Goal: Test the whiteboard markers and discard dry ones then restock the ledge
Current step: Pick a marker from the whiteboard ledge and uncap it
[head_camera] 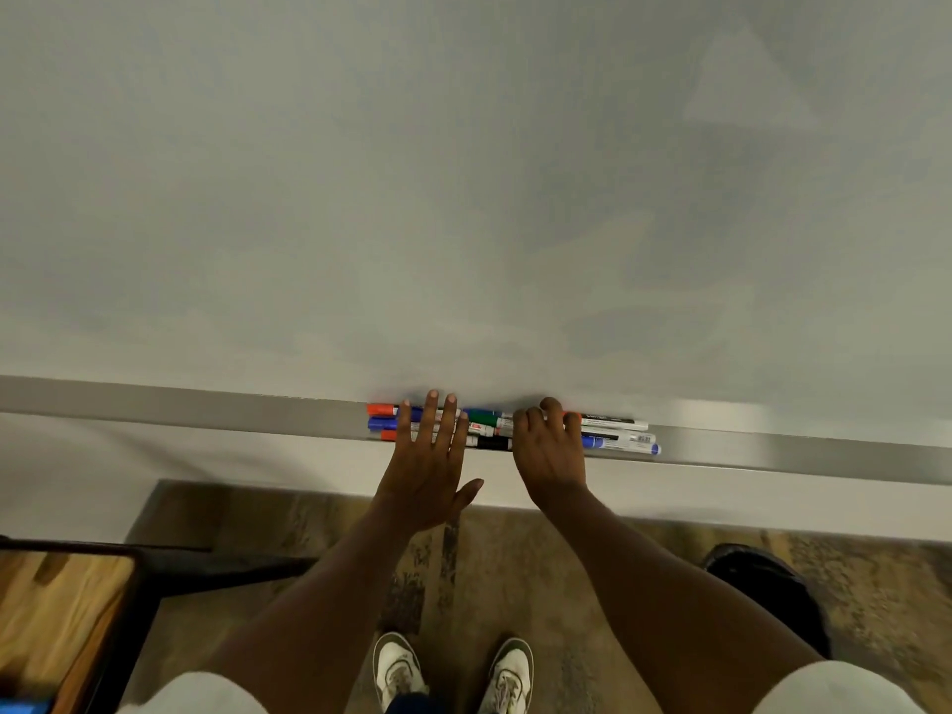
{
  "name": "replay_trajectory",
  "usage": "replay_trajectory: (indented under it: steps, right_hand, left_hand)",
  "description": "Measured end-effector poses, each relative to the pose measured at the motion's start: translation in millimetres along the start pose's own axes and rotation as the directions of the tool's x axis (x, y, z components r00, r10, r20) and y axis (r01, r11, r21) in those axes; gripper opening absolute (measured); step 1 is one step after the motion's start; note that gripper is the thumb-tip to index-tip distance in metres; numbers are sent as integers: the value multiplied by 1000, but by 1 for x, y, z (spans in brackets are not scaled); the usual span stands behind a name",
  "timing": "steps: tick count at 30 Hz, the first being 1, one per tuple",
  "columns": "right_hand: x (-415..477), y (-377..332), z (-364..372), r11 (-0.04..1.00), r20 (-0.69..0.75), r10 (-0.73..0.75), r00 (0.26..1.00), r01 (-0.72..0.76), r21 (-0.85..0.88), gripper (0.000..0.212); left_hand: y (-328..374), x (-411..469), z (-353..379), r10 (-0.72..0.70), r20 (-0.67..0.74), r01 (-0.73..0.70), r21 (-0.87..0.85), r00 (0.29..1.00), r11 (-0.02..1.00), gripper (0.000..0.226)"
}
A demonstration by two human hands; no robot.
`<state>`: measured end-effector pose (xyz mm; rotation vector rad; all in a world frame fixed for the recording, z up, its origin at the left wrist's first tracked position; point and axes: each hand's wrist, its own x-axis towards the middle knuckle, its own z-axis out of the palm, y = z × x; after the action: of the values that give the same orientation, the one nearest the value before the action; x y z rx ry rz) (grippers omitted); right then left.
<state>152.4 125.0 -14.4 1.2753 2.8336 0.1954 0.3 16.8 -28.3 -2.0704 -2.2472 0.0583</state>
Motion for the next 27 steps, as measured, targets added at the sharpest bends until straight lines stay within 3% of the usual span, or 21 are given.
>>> replay_trajectory:
  steps: [6,10,15,18,21,23,25,27]
  right_hand:
    - [-5,-3,-15,1000,-42,-8,999,8,5,41]
    - [-5,-10,-44,998,-158,-21,987,30,56,46]
    - [-6,-21,-94,995,-327,-17,945,49,91,54]
    - [-3,-24,-128,993,-508,-27,861,81,84,47]
    - [1,-19,-172,988,-735,-43,676,137,67,24]
    - [4,-16,-202,977,-797,-55,601,199,83,22]
    - [3,-17,-237,895,-790,105,604,288,340,36]
    - [0,-21,-272,579,-615,367,698,346,738,62]
  left_hand:
    - [-1,1,-6,10,-73,-6,49,997,999,80]
    - [-5,8,-20,22,-153,-4,116,988,993,65]
    - [-14,23,-70,50,-304,3,174,951,985,63]
    - [-23,33,-110,95,-476,-20,162,875,987,63]
    - [-30,39,-162,94,-607,-25,122,789,992,61]
    - [-37,41,-200,132,-676,-47,142,725,989,52]
    - [-49,44,-238,169,-734,-36,193,657,981,42]
    - [-62,47,-275,178,-806,-21,202,564,979,30]
